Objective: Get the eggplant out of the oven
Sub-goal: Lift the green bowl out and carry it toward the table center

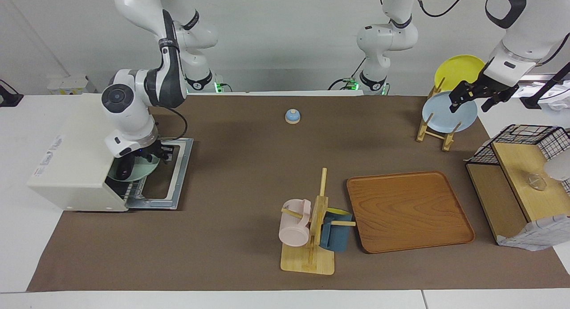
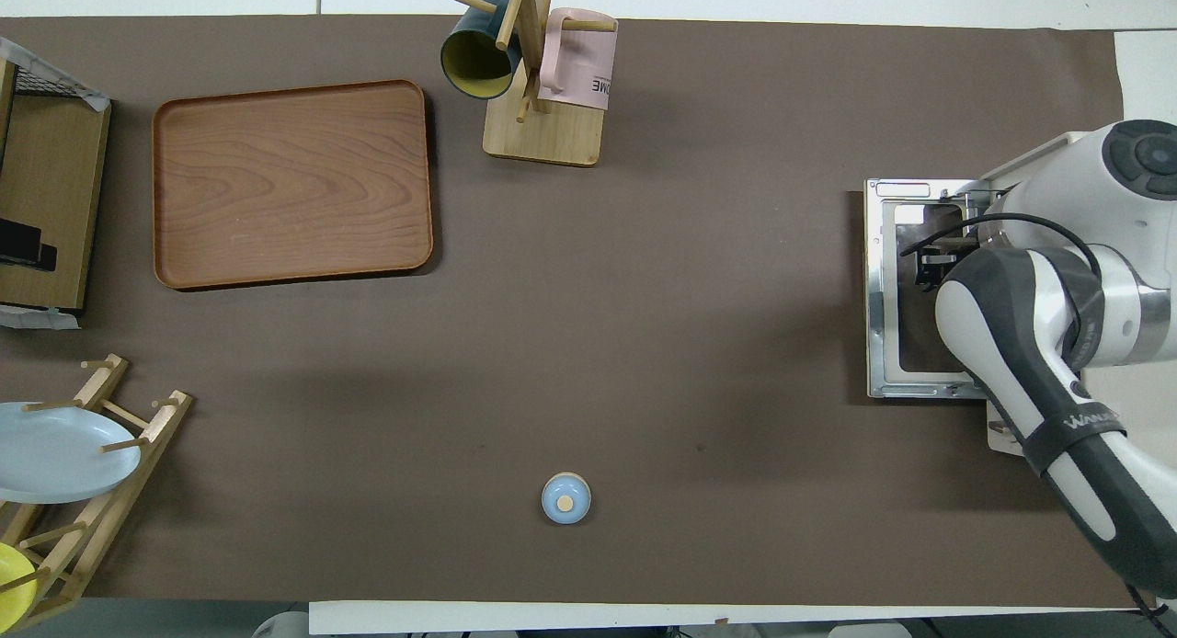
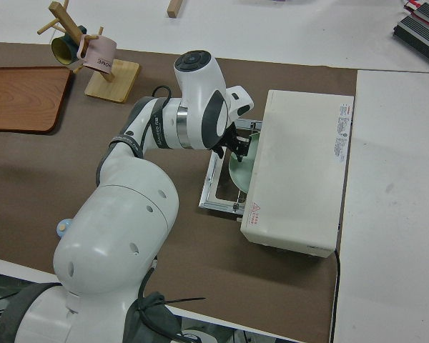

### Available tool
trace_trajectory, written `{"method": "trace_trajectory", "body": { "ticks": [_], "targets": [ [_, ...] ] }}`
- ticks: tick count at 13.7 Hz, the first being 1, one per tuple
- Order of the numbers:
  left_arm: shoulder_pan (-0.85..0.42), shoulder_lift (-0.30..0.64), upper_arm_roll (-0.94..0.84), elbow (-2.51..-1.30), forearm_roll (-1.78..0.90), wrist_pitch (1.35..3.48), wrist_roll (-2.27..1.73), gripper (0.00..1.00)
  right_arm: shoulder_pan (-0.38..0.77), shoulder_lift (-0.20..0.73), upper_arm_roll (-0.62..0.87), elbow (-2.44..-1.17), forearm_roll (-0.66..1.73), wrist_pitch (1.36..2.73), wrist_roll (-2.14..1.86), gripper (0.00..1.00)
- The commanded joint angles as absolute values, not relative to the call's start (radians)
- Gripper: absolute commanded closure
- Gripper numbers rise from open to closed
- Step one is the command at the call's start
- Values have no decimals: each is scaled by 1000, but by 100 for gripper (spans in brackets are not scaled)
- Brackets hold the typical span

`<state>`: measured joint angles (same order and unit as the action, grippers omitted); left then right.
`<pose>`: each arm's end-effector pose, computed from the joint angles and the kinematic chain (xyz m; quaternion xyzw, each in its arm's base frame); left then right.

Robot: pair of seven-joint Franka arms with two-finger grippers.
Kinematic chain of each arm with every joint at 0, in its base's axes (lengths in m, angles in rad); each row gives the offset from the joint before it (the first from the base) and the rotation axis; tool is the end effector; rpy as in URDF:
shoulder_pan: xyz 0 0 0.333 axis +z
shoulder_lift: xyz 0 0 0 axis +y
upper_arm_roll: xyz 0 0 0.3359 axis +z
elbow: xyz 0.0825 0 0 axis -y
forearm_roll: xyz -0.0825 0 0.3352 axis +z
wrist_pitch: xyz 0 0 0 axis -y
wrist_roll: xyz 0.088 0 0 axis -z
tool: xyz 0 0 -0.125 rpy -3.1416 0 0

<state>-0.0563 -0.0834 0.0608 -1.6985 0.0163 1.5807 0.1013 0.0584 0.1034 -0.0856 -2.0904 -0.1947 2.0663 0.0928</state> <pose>0.4764 0.0055 0.6142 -0.9986 0.0487 0.0175 0.0047 0.5087 -0.0262 0.3962 0.9942 -0.0081 -0.0605 0.0888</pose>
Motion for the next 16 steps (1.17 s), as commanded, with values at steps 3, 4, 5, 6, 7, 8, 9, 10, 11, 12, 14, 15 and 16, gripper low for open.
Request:
{"method": "trace_trajectory", "body": {
  "ticks": [3,4,5,6,7,8,9,10,11,12,14,15,16],
  "targets": [
    [-44,-92,55,-1697,20,1565,109,0,136,100,-75,-2074,-271,2051,66,100],
    [-44,-92,55,-1697,20,1565,109,0,184,126,-74,-2021,-272,1999,108,100],
    [-44,-92,55,-1697,20,1565,109,0,246,170,-72,-1932,-270,1920,202,100],
    [-44,-92,55,-1697,20,1565,109,0,308,211,-69,-1851,-259,1852,291,100],
    [-44,-92,55,-1697,20,1565,109,0,387,265,-66,-1744,-252,1782,395,100],
    [-44,-92,55,-1697,20,1565,109,0,463,350,-66,-1623,-203,1723,511,100],
    [-44,-92,55,-1697,20,1565,109,0,504,410,-66,-1524,-128,1701,593,100],
    [-44,-92,55,-1697,20,1565,109,0,547,469,-63,-1446,-77,1694,662,100],
    [-44,-92,55,-1697,20,1565,109,0,625,539,-55,-1366,-54,1697,737,100],
    [-44,-92,55,-1697,20,1565,109,0,667,622,-48,-1262,-32,1715,849,100],
    [-44,-92,55,-1697,20,1565,109,0,681,734,-9,-1122,18,1738,965,100],
    [-44,-92,55,-1697,20,1565,109,0,687,755,0,-1105,21,1764,991,100],
    [-44,-92,55,-1697,20,1565,109,0,704,758,2,-1111,25,1797,1026,98]
  ]
}}
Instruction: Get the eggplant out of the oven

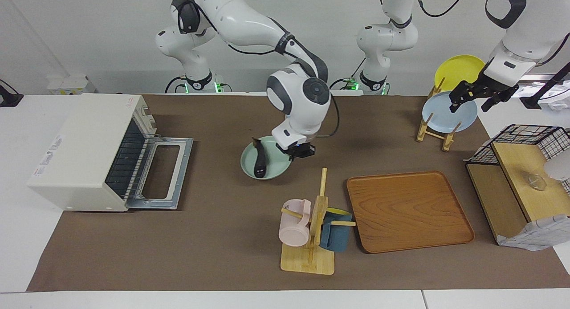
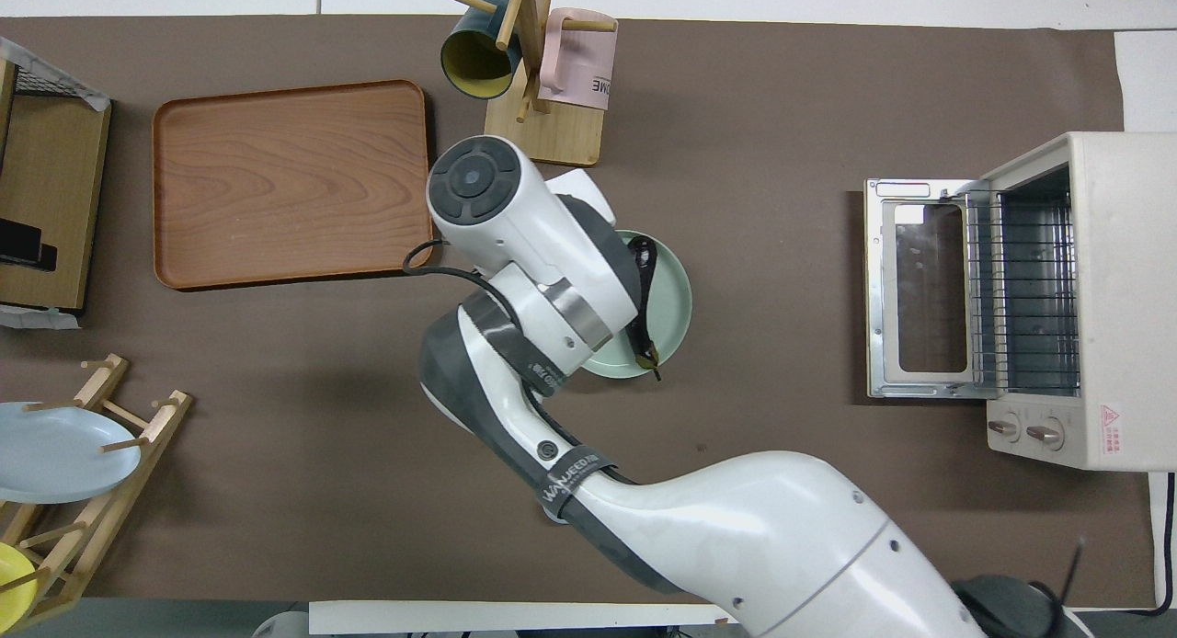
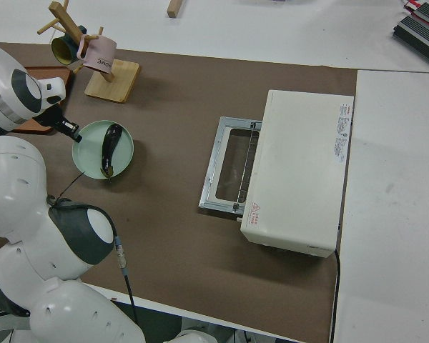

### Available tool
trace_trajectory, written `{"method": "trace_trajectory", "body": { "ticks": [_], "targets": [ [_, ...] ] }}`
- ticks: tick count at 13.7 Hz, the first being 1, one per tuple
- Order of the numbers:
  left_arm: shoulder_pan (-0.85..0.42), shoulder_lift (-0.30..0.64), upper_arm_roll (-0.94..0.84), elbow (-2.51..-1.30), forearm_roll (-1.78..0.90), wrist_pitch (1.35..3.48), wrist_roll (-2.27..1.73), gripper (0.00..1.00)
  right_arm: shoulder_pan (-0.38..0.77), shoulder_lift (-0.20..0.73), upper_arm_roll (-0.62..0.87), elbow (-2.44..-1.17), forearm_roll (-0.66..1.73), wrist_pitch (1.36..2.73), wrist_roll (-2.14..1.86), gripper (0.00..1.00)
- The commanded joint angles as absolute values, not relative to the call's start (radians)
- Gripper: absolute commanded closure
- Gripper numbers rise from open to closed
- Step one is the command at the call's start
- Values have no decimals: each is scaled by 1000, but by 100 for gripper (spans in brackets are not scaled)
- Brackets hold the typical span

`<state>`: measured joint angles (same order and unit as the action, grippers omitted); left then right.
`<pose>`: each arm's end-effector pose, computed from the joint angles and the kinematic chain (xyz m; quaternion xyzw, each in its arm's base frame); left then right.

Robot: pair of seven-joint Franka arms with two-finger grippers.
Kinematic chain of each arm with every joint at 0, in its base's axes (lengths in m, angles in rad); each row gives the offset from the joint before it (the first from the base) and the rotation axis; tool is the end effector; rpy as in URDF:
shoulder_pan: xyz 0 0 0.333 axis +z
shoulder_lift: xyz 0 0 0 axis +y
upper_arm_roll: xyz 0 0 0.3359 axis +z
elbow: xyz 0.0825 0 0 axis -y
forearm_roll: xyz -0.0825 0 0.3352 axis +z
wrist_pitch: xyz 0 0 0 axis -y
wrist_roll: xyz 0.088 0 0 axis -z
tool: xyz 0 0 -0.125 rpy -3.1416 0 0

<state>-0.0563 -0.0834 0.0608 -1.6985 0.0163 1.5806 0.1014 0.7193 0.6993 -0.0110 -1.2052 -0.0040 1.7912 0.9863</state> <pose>0.4764 0.0055 0.6141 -0.9986 0.0488 0.0176 0.0047 0.5278 0.4543 0.3710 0.9890 -0.1367 -0.0333 0.0461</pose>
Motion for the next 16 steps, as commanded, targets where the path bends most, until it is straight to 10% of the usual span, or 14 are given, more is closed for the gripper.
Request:
{"method": "trace_trajectory", "body": {
  "ticks": [1,4,6,10,16],
  "targets": [
    [-44,-92,55,-1697,20,1565,109,0,718,758,5,-1129,34,1854,1067,92],
    [-49,-94,54,-1697,20,1551,100,0,719,747,5,-1201,97,2008,1124,60],
    [-61,-129,49,-1773,20,1549,51,0,700,726,-3,-1140,83,1932,1102,60],
    [-281,-172,44,-2052,20,1903,-247,0,553,525,-9,-1272,-4,1625,702,69],
    [-737,132,41,-2072,11,2363,-969,0,294,264,-9,-1915,-122,1972,419,100]
  ]
}}
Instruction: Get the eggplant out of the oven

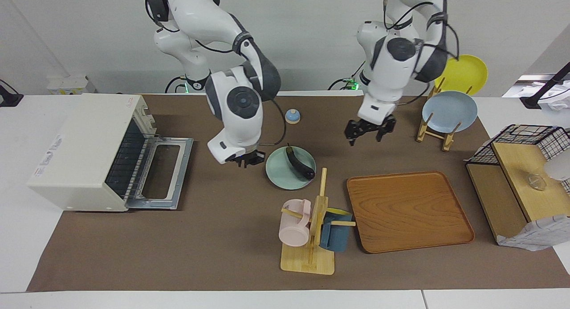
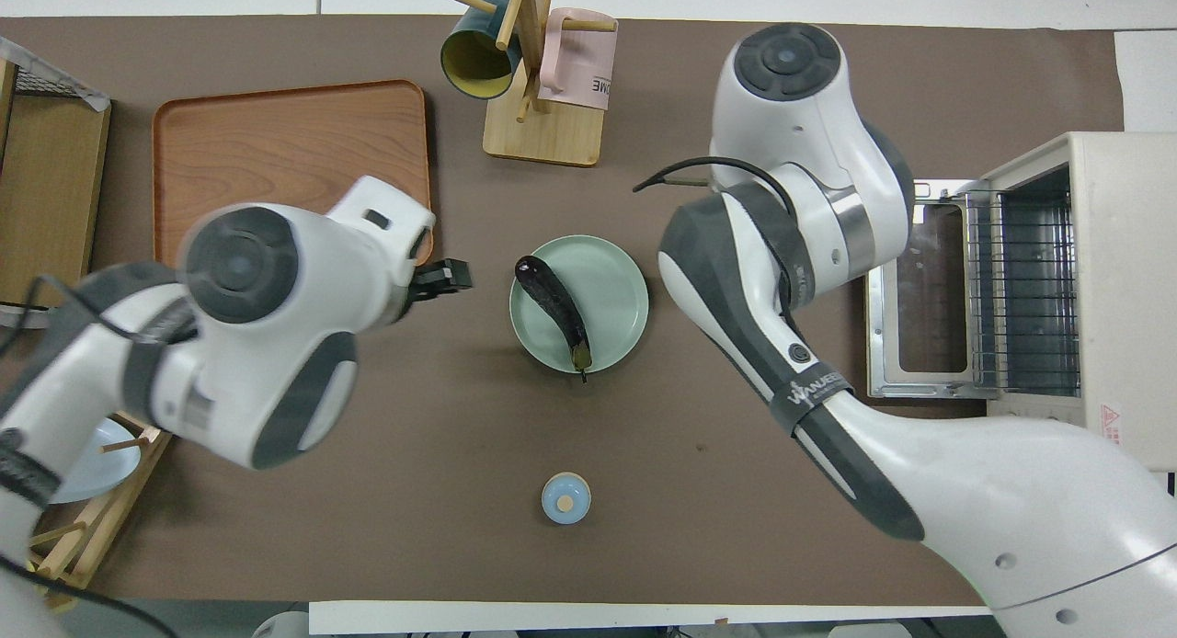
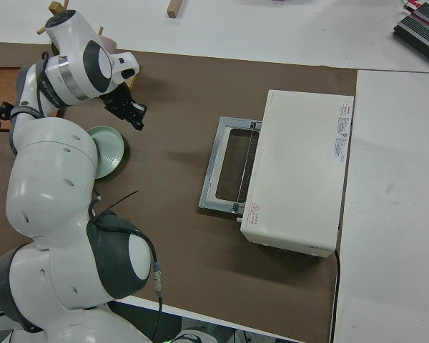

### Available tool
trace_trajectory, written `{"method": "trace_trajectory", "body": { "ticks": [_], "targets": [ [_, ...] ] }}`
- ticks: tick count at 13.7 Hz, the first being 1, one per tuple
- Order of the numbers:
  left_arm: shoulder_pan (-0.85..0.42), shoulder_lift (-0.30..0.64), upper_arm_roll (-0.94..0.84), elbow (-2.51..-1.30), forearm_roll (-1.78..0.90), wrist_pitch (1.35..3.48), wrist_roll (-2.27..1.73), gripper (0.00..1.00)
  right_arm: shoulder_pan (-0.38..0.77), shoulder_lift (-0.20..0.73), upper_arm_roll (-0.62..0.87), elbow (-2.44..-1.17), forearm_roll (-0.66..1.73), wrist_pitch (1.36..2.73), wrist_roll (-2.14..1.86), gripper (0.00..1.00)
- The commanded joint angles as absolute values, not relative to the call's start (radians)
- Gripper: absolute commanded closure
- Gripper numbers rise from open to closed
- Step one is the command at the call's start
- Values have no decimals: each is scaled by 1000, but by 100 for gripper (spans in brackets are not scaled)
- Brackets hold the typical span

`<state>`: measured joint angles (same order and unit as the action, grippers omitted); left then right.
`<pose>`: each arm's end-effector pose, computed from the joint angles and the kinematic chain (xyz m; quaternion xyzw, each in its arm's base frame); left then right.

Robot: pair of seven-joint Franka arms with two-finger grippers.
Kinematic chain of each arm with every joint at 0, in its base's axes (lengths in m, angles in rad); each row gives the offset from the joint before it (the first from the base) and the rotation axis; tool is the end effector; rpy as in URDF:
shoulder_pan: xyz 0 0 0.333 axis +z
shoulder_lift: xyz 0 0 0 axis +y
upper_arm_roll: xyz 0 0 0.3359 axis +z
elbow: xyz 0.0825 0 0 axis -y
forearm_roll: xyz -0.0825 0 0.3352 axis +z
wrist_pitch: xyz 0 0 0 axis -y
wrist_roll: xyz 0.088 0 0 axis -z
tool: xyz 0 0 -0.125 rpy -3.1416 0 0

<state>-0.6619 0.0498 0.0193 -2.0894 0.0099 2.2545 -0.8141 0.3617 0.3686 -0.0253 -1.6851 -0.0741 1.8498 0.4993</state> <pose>0.4227 -0.3161 0.4394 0.9949 0.0826 0.0460 0.0350 0.5627 0.1909 0.3942 0.9918 -0.0668 -0.0771 0.0769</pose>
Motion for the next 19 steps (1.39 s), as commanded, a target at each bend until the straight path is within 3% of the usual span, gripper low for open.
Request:
{"method": "trace_trajectory", "body": {
  "ticks": [1,3,5,6,7,10,11,14,15,17,19],
  "targets": [
    [-765,171,41,-2065,-4,2415,-1017,0,260,256,-9,-1943,-164,1983,353,100],
    [-801,240,43,-2019,-34,2444,-1034,1,177,249,-6,-1989,-176,2035,281,100],
    [-804,317,43,-1958,-35,2450,-1043,4,166,232,-6,-2052,-175,2118,272,100],
    [-802,331,43,-1956,-35,2460,-1040,9,163,230,-8,-2068,-175,2129,259,100],
    [-801,336,43,-1957,-35,2476,-1040,19,149,230,-6,-2068,-176,2129,249,100],
    [-802,362,41,-1963,-37,2519,-1037,28,146,232,-9,-2063,-187,2128,215,100],
    [-802,365,41,-1968,-35,2523,-1037,35,140,232,-9,-2056,-211,2120,190,100],
    [-802,365,44,-1950,-35,2485,-1039,83,129,233,-9,-2017,-287,2077,167,100],
    [-799,354,43,-1933,-35,2453,-1035,92,129,232,-9,-1984,-287,2042,138,100],
    [-787,301,46,-1925,-35,2399,-1020,99,106,221,-9,-1916,-287,1950,60,100],
    [-671,258,45,-1936,-35,2338,-881,100,49,158,-6,-1907,-282,1910,-23,100]
  ]
}}
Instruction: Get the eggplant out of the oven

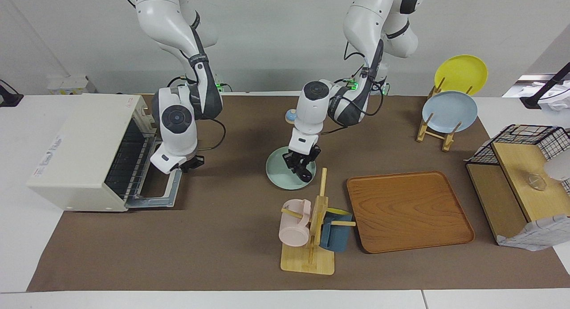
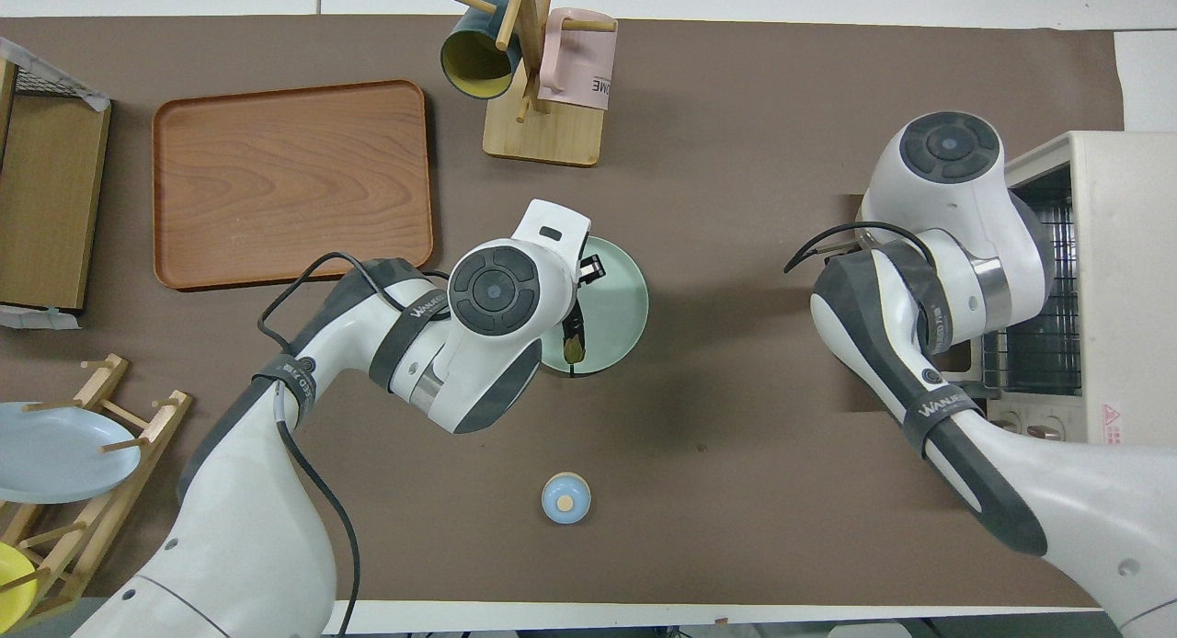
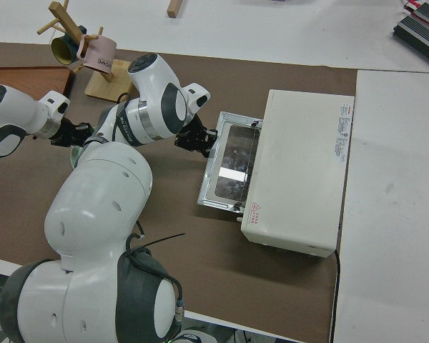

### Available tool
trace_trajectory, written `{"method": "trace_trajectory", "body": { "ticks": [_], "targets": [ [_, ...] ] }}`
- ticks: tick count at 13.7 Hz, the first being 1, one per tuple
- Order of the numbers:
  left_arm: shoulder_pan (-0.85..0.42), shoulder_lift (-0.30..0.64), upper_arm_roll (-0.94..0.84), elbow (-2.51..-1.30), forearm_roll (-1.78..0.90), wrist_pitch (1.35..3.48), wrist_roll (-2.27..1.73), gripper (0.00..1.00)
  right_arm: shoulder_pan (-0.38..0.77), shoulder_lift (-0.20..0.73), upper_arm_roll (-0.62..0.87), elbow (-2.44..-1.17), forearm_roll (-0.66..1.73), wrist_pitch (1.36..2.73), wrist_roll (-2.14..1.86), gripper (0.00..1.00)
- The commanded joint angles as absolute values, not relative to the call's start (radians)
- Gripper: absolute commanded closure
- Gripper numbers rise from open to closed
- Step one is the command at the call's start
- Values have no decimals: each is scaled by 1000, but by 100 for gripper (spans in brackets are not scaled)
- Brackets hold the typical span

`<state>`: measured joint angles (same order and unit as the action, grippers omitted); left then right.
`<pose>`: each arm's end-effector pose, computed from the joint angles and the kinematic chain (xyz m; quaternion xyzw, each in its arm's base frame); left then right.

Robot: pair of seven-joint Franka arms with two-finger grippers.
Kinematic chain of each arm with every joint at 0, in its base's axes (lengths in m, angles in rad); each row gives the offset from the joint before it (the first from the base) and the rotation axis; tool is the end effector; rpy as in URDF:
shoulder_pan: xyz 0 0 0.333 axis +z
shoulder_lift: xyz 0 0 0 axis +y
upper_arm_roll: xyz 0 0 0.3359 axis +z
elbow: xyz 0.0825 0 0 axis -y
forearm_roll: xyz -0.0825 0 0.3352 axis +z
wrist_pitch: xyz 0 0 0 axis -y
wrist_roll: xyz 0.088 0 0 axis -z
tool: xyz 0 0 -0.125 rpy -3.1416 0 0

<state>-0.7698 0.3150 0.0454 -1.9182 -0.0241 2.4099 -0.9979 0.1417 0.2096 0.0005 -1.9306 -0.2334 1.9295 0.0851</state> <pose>0.4523 -0.4035 0.3783 0.9859 0.1422 0.0562 0.0683 0.5359 0.0566 0.3945 0.9858 0.0803 -0.0920 0.1152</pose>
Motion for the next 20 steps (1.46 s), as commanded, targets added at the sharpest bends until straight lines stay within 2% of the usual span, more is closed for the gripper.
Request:
{"method": "trace_trajectory", "body": {
  "ticks": [1,4,5,6,7,9,10,11,12,13,17,20],
  "targets": [
    [-593,261,43,-1933,-40,2323,-774,100,25,131,-6,-1905,-279,1887,-70,100],
    [-376,287,44,-1925,-225,2342,-408,100,-34,68,-5,-1905,-267,1829,-150,97],
    [-344,314,48,-1911,-317,2344,-296,100,-37,46,-5,-1902,-250,1810,-147,75],
    [-310,359,48,-1866,-380,2327,-217,100,-35,13,-6,-1899,-197,1783,-144,27],
    [-281,395,46,-1823,-396,2294,-195,100,-44,-35,-9,-1901,-137,1758,-147,0],
    [-268,408,44,-1801,-403,2275,-180,100,-55,-116,-9,-1869,0,1715,-141,0],
    [-278,408,46,-1810,-405,2295,-166,100,-55,-124,-9,-1818,14,1663,-141,0],
    [-284,410,48,-1821,-405,2334,-150,88,-60,-120,-9,-1757,14,1604,-141,0],
    [-300,408,48,-1833,-405,2367,-141,40,-73,-115,-9,-1703,14,1542,-141,0],
    [-305,407,49,-1838,-405,2373,-143,0,-96,-109,-9,-1662,15,1485,-141,0],
    [-296,394,49,-1836,-405,2350,-147,0,-104,-75,-6,-1595,3,1428,-141,0],
    [-270,280,58,-1833,-396,2187,-152,0,-110,-69,-6,-1595,-3,1428,-140,0]
  ]
}}
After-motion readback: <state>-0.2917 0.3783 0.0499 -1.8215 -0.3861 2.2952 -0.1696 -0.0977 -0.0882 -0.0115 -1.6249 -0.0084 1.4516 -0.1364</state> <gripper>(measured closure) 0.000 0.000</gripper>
